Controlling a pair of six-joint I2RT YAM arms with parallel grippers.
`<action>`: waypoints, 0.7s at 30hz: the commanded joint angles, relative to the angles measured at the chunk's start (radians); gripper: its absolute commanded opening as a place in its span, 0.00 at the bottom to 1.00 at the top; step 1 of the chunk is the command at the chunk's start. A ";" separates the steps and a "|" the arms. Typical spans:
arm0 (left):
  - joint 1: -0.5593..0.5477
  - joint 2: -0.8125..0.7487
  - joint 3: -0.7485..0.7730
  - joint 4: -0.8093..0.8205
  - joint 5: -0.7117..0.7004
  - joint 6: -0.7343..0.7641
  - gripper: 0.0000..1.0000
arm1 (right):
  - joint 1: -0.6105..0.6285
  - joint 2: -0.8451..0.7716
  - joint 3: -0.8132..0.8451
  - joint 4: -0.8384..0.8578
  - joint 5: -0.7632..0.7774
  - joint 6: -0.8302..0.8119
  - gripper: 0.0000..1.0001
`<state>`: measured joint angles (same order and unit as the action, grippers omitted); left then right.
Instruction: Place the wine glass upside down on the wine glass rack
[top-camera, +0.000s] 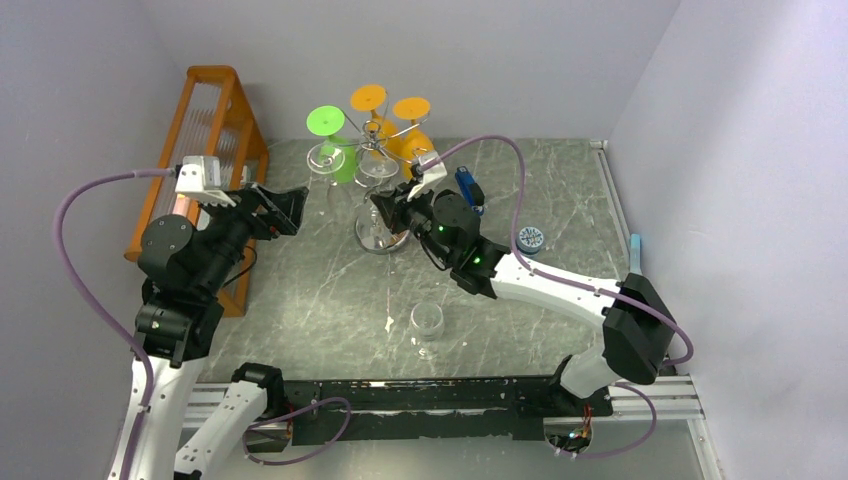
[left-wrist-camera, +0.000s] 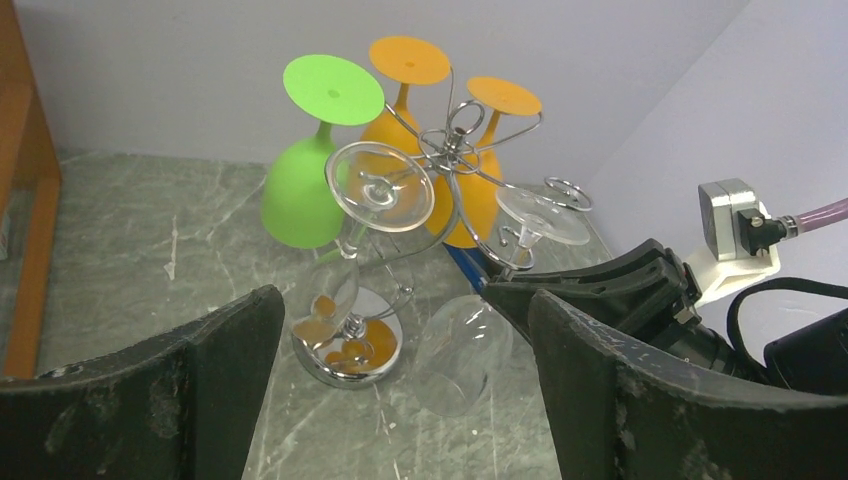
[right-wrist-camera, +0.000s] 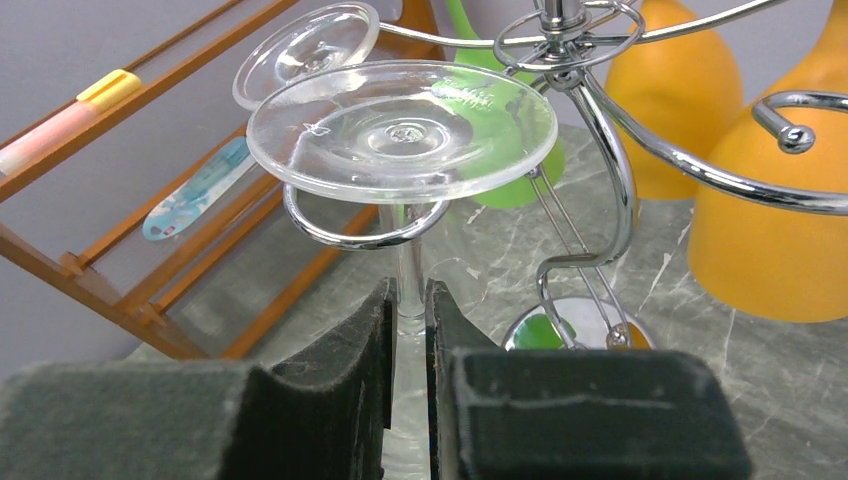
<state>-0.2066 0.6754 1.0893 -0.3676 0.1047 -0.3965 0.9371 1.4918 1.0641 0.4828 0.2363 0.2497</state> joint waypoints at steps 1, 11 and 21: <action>0.001 0.016 0.014 -0.020 0.038 -0.026 0.96 | -0.006 0.014 0.002 0.023 0.011 0.006 0.05; 0.001 0.041 0.031 -0.016 0.159 -0.031 0.97 | -0.009 -0.013 -0.051 0.043 -0.019 0.016 0.20; 0.001 0.099 0.110 -0.060 0.337 0.069 0.97 | -0.010 -0.147 -0.154 0.032 -0.048 0.025 0.66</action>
<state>-0.2066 0.7773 1.1648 -0.3969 0.3286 -0.3809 0.9348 1.4281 0.9512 0.5011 0.2092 0.2737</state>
